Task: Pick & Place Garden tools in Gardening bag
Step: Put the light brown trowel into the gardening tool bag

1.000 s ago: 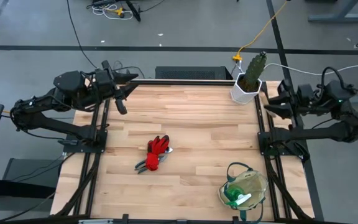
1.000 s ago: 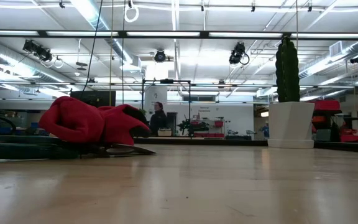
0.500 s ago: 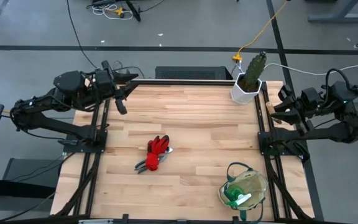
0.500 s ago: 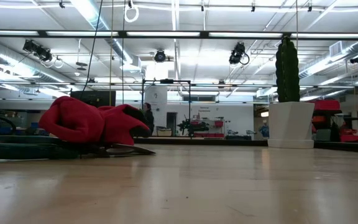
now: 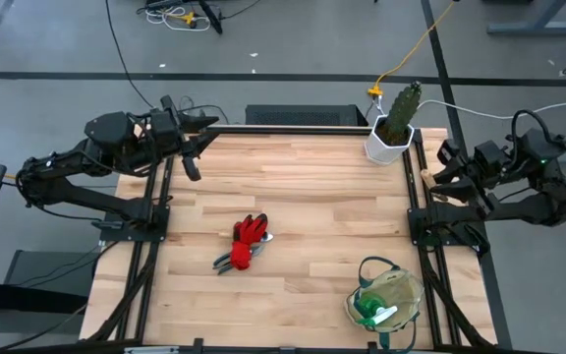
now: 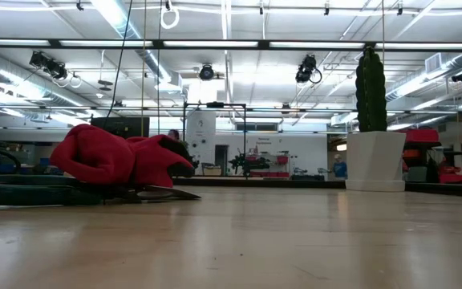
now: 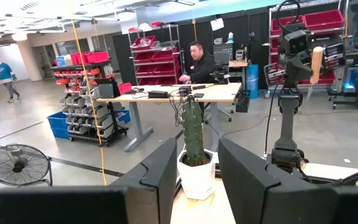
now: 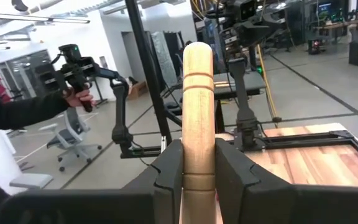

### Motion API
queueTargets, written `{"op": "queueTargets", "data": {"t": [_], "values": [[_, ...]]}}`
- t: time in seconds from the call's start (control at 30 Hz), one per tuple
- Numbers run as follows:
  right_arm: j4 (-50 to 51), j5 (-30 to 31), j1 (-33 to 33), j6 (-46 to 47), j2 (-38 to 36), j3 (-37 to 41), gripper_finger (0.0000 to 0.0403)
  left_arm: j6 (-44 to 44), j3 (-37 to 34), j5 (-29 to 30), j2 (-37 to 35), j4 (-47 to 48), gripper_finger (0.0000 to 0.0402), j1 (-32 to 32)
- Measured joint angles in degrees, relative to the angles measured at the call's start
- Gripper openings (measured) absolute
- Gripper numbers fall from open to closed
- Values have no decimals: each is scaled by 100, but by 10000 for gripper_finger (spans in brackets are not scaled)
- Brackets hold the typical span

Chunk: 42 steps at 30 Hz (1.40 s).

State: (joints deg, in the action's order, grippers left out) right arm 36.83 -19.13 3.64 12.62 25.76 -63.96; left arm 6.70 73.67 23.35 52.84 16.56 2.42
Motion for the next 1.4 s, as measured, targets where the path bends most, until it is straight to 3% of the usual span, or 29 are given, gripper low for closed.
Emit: {"op": "queueTargets", "data": {"t": [0.53, 1.0, 1.4], "values": [[-781, -86, 0, 33, 566, 0, 66, 4, 0, 0, 0, 2, 126, 0], [-779, 323, 1, 31, 870, 2, 66, 2, 0, -6, 2, 0, 126, 0], [-738, 229, 2, -261, 868, 2, 67, 2, 0, -7, 2, 0, 126, 0]]}}
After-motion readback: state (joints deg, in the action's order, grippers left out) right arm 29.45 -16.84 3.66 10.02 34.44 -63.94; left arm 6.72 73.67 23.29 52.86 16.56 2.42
